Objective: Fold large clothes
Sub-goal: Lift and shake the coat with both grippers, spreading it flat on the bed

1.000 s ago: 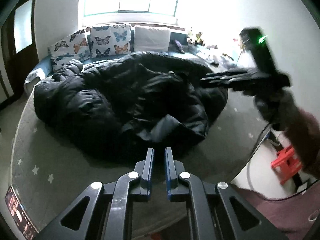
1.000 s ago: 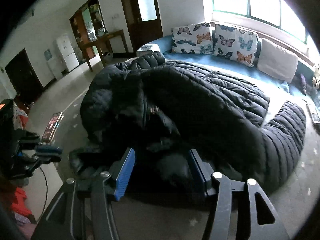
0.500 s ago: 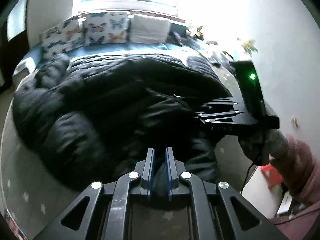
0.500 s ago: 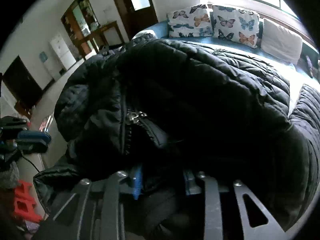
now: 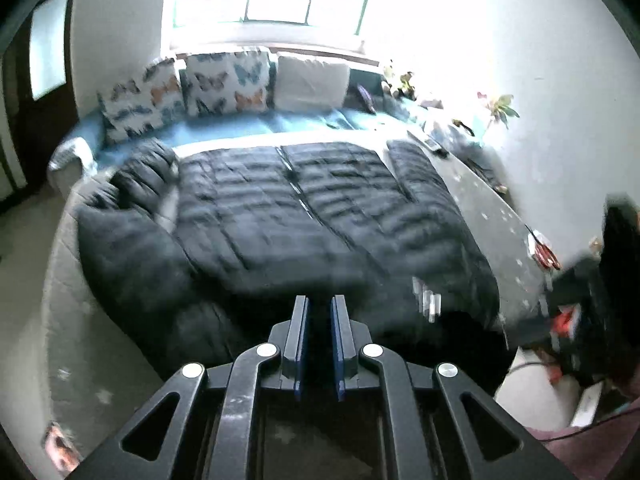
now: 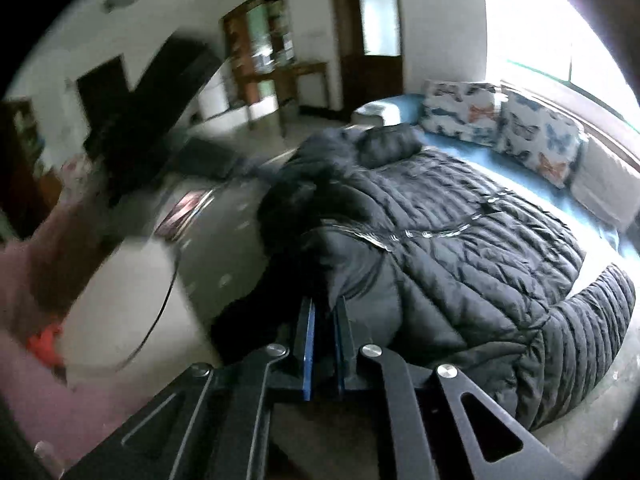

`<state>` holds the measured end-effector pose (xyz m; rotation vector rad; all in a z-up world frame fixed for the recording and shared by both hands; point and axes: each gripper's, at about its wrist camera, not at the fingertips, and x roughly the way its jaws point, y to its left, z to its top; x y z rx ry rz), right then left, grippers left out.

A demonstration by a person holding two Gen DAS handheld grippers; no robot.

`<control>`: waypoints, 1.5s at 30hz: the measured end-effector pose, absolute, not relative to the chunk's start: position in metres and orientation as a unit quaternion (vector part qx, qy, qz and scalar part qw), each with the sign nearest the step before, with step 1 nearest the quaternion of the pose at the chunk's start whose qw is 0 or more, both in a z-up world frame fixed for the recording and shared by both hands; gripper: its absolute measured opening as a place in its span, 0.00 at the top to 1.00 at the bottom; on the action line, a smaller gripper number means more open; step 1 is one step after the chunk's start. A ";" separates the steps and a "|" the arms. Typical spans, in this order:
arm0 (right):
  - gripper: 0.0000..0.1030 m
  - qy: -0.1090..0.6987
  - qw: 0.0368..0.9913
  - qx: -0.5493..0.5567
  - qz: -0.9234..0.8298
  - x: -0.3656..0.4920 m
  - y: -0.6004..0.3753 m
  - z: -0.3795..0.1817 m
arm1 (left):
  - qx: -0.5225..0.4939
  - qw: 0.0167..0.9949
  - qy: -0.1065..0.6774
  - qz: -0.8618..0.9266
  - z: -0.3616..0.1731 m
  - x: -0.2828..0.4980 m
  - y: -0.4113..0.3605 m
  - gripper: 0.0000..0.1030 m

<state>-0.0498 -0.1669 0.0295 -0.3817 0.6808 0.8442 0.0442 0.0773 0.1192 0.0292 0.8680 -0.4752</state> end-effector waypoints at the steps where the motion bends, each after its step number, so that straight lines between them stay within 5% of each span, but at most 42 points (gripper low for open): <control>1: 0.96 0.339 0.826 -0.192 0.408 -0.057 -0.164 0.021 | 0.016 0.882 0.413 -0.226 0.127 0.047 0.080 0.86; 5: 0.96 0.371 0.810 -0.209 0.404 -0.061 -0.161 0.010 | 0.036 0.880 0.421 -0.215 0.131 0.076 0.069 0.44; 12: 0.91 0.351 0.873 -0.158 0.300 0.032 -0.190 0.050 | 0.061 0.858 0.475 -0.183 0.064 0.173 0.043 0.43; 14: 0.73 0.360 0.881 -0.152 0.268 0.068 -0.196 0.043 | 0.059 0.849 0.499 -0.165 0.036 0.191 0.046 0.43; 16: 0.66 0.374 0.885 -0.137 0.240 0.102 -0.202 0.026 | 0.047 0.839 0.519 -0.157 0.008 0.195 0.056 0.43; 23: 0.66 0.456 0.851 -0.173 0.195 0.129 -0.208 -0.054 | 0.044 0.814 0.556 -0.164 -0.051 0.170 0.066 0.43; 35: 0.65 0.442 0.866 -0.135 0.192 0.108 -0.251 -0.022 | 0.037 0.839 0.516 -0.169 0.003 0.167 0.090 0.42; 38: 0.45 0.422 0.887 -0.108 0.153 0.118 -0.276 -0.005 | -0.002 0.839 0.521 -0.157 0.013 0.204 0.110 0.28; 45: 0.43 0.419 0.906 0.013 0.047 0.166 -0.375 -0.008 | 0.020 0.839 0.538 -0.083 0.002 0.301 0.124 0.26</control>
